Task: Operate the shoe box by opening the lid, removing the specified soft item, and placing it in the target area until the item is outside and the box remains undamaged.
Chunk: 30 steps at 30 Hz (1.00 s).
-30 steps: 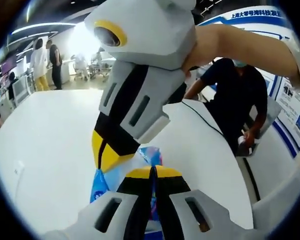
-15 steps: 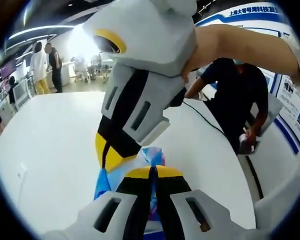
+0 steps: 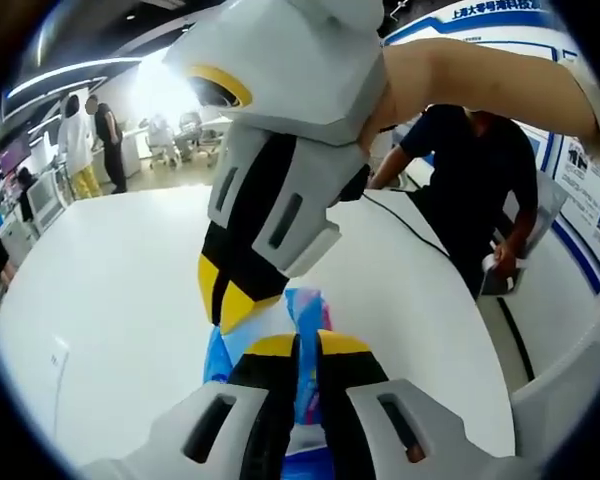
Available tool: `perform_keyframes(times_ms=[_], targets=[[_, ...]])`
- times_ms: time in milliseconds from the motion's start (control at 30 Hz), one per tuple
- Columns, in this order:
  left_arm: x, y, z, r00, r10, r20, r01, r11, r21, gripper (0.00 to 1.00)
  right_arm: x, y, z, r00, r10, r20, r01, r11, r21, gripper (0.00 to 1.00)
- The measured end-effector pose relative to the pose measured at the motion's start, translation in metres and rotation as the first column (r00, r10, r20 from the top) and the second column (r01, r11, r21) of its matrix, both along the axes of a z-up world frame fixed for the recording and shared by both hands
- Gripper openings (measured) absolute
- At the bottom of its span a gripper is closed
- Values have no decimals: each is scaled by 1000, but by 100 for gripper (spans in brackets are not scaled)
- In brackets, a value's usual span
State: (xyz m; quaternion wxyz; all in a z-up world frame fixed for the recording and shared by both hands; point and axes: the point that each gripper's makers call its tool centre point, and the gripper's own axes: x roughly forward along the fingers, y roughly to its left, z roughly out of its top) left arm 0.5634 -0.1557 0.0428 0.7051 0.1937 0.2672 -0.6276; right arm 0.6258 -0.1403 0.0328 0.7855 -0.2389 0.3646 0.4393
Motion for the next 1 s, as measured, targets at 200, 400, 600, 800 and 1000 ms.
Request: perform_keyframes(times_ms=[200, 400, 600, 800, 1000], targets=[[-3, 12, 10, 1000, 7, 1, -7, 1000, 23, 5, -3, -1, 15, 1000, -13, 17, 13, 1000, 6, 4], [-5, 26, 20, 999, 32, -9, -32, 999, 43, 11, -9, 0, 30, 999, -17, 33, 17, 1000, 11, 7], [-11, 40, 34, 998, 59, -21, -58, 997, 46, 20, -19, 1, 43, 998, -19, 52, 18, 1000, 15, 10], [-18, 57, 53, 993, 112, -48, -111, 994, 20, 29, -26, 4, 53, 997, -35, 66, 33, 999, 26, 16], [-26, 74, 73, 987, 149, -58, -150, 989, -17, 43, -37, 11, 64, 995, -55, 78, 52, 998, 37, 27]])
